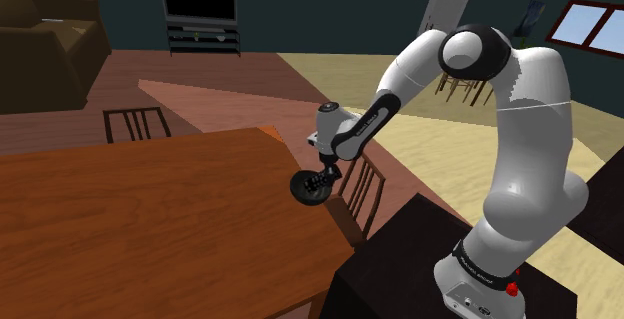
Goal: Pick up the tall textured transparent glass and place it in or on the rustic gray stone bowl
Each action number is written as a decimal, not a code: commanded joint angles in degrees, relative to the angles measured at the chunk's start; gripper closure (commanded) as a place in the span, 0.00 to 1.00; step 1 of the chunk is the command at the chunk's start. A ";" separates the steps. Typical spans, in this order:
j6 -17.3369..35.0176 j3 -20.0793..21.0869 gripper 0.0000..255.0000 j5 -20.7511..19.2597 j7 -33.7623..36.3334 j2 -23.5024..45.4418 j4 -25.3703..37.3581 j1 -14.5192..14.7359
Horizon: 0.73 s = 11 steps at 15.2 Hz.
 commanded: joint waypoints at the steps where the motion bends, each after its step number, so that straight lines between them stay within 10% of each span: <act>1: -0.92 0.70 1.00 0.87 -0.73 -1.49 -0.52 -0.46; 11: -5.64 3.86 1.00 5.55 -4.79 -8.60 -2.35 -2.70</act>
